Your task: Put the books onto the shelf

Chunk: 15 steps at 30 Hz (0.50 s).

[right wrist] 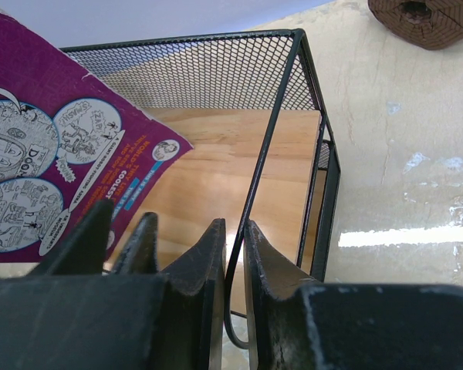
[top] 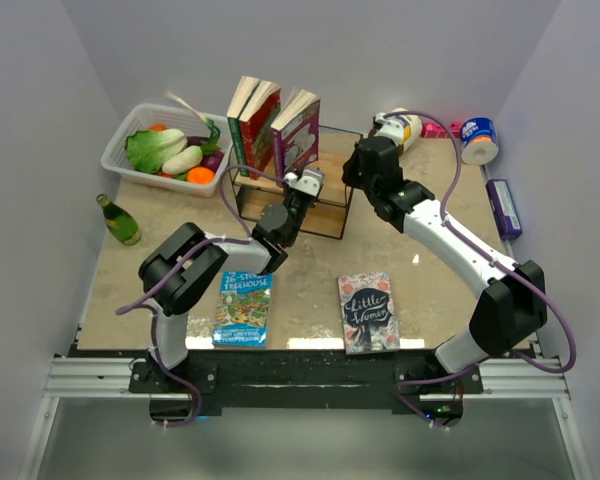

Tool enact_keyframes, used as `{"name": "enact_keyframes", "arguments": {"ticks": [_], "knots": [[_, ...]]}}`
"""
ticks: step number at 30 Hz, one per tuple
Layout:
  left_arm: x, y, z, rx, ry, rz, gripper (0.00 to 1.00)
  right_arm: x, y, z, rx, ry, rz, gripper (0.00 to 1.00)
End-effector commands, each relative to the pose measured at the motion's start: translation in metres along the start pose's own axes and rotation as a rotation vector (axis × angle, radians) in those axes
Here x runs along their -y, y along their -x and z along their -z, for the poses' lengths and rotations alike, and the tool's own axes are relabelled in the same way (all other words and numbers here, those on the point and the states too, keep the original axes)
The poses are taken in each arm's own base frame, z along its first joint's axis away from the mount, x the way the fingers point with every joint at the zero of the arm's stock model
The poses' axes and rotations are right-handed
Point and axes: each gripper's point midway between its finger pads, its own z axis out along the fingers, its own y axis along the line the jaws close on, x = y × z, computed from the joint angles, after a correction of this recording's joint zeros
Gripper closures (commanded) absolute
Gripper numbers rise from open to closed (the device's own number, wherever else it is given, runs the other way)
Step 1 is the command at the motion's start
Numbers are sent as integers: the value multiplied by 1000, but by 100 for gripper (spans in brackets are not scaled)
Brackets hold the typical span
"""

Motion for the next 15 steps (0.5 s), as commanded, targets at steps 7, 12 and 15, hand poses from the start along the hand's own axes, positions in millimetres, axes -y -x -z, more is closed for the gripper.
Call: {"name": "enact_keyframes", "arguments": {"ticks": [7,12,15], "knots": [[0,5,-18,108,111,-63,60,-10,2,-2,3,55,-6,100],[3,-6,-29,86,131,-71,59,-12,-1,-4,-6,64,-11,100],[-2,-9,-35,77,167,-83,59,-12,-3,-4,-11,65,-15,100]]}}
